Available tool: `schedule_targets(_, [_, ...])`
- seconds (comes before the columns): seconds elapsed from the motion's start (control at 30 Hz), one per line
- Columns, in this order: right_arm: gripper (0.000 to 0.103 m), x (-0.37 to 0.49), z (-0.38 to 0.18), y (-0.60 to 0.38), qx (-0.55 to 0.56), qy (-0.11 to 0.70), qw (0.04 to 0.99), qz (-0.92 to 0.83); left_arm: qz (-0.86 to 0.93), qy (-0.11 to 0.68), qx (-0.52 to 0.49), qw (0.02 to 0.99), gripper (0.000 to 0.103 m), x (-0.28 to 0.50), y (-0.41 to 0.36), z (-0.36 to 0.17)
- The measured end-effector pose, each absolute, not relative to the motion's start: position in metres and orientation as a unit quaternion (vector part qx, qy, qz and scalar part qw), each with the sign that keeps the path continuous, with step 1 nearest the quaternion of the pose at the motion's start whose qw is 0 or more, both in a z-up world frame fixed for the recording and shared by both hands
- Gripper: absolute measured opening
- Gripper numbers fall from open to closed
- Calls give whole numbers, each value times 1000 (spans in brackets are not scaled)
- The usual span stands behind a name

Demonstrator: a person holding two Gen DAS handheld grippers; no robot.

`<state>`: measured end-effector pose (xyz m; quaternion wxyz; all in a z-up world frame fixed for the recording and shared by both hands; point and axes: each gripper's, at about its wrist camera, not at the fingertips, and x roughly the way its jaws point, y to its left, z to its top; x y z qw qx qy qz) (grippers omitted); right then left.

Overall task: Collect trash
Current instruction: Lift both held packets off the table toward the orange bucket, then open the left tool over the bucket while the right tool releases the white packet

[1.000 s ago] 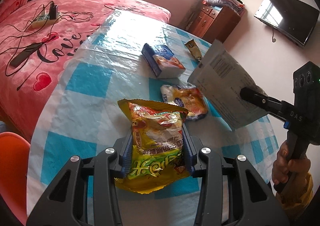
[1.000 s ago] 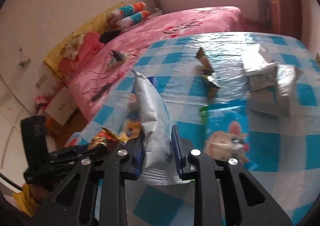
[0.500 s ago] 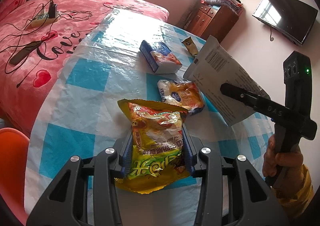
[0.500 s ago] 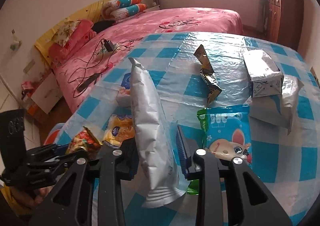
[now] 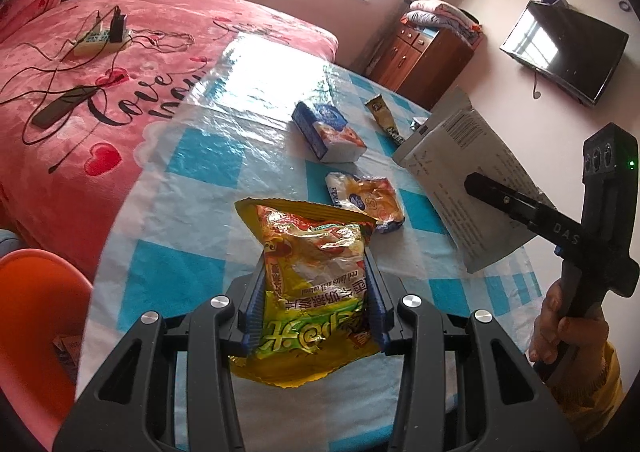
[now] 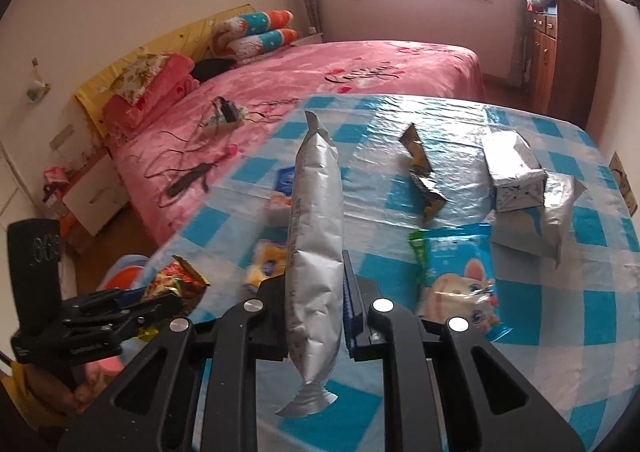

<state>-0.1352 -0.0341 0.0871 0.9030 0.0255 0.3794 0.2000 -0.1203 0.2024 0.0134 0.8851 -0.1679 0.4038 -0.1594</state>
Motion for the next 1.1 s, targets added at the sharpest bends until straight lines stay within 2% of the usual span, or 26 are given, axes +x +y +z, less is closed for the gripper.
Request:
schedule_targets(0.4, [20, -153, 94, 62, 40, 406, 853, 324, -93, 380, -186, 901, 44, -159, 273, 25])
schedule_targets(0.8, [21, -164, 72, 189, 29, 452, 775, 441, 39, 404, -225, 886, 44, -202, 372, -16])
schedule_targets(0.83, [23, -164, 69, 200, 26, 457, 768, 447, 48, 407, -228, 883, 45, -203, 377, -20])
schedule_targets(0.87, [23, -165, 65, 206, 26, 464, 762, 450, 67, 414, -230, 878, 52, -204, 385, -26])
schedule_targets(0.9, [27, -165, 61, 212, 30, 473, 754, 454, 80, 417, -232, 875, 58, -205, 390, -30])
schedule_targets(0.93, [38, -165, 56, 216, 35, 482, 747, 456, 92, 420, -232, 872, 68, -205, 394, -33])
schedule_targets(0.97, [43, -165, 54, 220, 42, 486, 743, 458, 110, 422, -234, 869, 71, -206, 400, -36])
schedule_targets(1.03, [62, -166, 52, 218, 56, 486, 741, 460, 121, 423, -237, 866, 76, -206, 406, -38])
schedule_targets(1.1, [75, -165, 56, 209, 71, 475, 750, 454, 133, 420, -236, 866, 80, -206, 412, -38])
